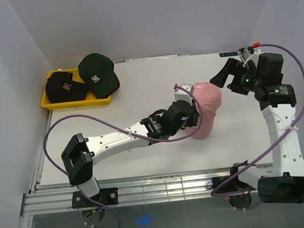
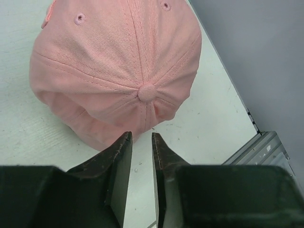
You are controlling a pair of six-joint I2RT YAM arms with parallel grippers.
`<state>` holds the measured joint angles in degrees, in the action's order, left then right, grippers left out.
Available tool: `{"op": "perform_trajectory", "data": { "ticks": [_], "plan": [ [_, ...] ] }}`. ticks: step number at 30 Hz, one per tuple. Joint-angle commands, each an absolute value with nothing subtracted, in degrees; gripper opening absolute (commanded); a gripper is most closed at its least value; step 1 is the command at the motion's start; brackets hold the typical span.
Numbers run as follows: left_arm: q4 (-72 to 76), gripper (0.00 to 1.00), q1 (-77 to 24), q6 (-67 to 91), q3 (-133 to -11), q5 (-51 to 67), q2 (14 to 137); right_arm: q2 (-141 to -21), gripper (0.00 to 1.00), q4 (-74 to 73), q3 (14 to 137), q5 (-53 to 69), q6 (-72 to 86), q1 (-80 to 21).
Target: Stack the hats
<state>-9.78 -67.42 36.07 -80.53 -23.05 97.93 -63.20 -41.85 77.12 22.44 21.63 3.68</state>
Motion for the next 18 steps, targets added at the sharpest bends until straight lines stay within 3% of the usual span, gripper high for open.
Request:
{"op": "perform_trajectory", "data": {
  "ticks": [1, 10, 14, 16, 18],
  "plan": [
    [-8.4, 0.34, -67.8, 36.2, -79.9, -22.8, 91.3, -62.3, 0.99, -38.9, 76.6, 22.2, 20.4, 3.9],
    [-16.4, 0.42, -63.8, 35.1, -82.5, -32.3, 83.0, -62.4, 1.0, -37.6, 75.9, 23.1, 20.6, 3.9],
    [-25.8, 0.5, -46.3, 39.7, -83.8, -25.1, 79.3, -61.1, 1.0, -34.7, 74.1, 27.3, 23.1, 3.8],
    [-27.6, 0.62, -35.6, 39.3, -83.2, -24.5, 78.0, -60.6, 1.0, -34.0, 73.7, 27.4, 23.2, 3.8],
    [-30.1, 0.69, -26.2, 39.1, -84.4, -24.8, 79.1, -60.5, 1.0, -33.6, 73.6, 28.6, 23.1, 3.7]
  ]
}}
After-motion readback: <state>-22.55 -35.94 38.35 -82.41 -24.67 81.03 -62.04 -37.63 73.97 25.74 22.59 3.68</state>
